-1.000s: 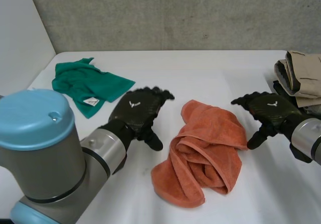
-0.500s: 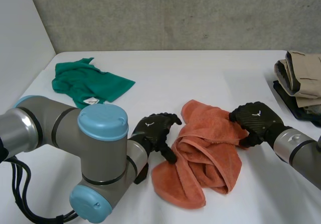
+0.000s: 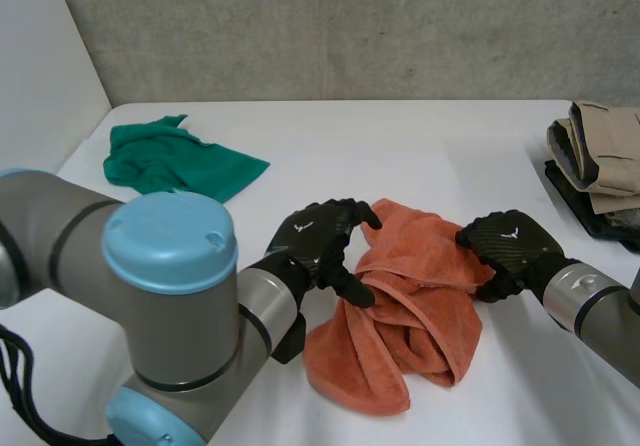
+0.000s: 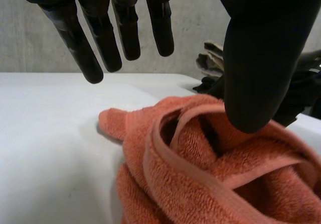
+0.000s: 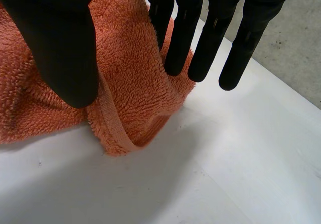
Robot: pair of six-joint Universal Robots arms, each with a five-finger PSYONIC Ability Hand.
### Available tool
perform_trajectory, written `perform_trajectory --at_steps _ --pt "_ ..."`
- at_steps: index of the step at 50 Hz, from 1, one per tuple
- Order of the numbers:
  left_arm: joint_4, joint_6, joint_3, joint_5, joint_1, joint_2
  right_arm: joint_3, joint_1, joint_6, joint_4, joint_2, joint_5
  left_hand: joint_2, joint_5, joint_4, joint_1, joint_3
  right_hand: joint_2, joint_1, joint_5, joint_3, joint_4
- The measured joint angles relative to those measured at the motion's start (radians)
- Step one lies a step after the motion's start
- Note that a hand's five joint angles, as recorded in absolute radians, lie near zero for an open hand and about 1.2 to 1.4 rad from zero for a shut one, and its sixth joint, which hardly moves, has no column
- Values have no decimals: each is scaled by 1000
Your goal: Fold the laundry.
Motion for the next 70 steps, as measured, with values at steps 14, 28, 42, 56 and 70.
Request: perform_trajectory --at_steps 14,28,42,56,70 --pt "7 10 100 -127 -9 -184 9 4 2 -5 0 -3 121 121 126 132 123 0 -4 0 0 0" --pt "1 68 92 -154 7 -188 5 21 2 -12 12 -4 752 716 749 726 745 402 342 396 396 390" --pt "-7 322 98 -171 29 33 -126 20 -9 46 -148 31 762 716 762 726 755 457 364 455 474 477" --pt "15 576 86 -175 87 221 -373 44 -6 335 -425 30 765 716 763 726 759 457 364 455 477 478" --pt "160 654 289 -155 208 -147 -655 107 -21 464 3 75 767 743 763 726 760 457 369 465 479 479"
